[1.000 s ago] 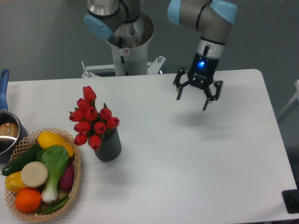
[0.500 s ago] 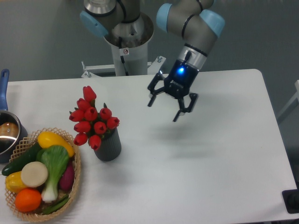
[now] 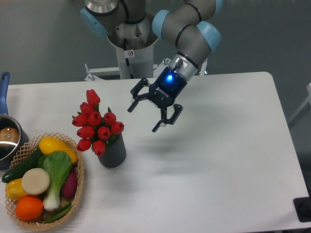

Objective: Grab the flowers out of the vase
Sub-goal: 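Lower the open gripper onto the tulip stems above the grey vase, then close the gripper around the tulip stems at the vase mouth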

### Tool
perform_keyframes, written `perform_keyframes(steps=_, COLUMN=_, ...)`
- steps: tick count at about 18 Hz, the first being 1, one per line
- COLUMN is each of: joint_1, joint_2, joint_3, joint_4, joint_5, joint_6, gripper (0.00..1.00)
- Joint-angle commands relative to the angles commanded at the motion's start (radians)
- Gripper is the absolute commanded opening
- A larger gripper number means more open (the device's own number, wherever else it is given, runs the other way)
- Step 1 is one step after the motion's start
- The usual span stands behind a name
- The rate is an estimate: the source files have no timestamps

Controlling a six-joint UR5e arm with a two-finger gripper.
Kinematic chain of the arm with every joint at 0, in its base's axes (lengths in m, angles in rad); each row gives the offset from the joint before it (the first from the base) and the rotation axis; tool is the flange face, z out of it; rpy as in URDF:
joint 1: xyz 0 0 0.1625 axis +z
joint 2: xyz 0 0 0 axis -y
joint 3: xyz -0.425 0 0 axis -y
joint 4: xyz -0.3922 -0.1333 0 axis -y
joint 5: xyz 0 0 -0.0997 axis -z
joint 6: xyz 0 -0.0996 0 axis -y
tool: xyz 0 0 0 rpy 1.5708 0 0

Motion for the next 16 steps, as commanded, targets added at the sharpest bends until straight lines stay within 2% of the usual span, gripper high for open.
perform_keyframes(steps=7, joint_1=-0.081, joint_2=-0.040, joint_3=0.011, joint_4=0.000, joint_5=-0.032, joint_6=0.000, gripper=1.00)
perform_keyframes(steps=13, joint_1=-0.129, joint_2=-0.045, joint_3=0.011, joint_4=0.002, joint_5=-0.032, joint_6=0.000, gripper=1.00)
perform_keyframes(steps=14, joint_1=-0.130, joint_2=-0.045, joint_3=0.012, joint_4=0.002, joint_5=-0.032, joint_6=0.000, gripper=0.94)
perform_keyframes(steps=15, joint_1=-0.132, joint_2=-0.045, joint_3=0.017, joint_4=0.002, joint_5=-0.032, joint_6=0.000, gripper=0.79)
perform_keyframes(steps=16, joint_1=-0.132, joint_2=-0.046, joint_3=0.020, joint_4=0.002, joint_5=-0.032, joint_6=0.000, gripper=0.58)
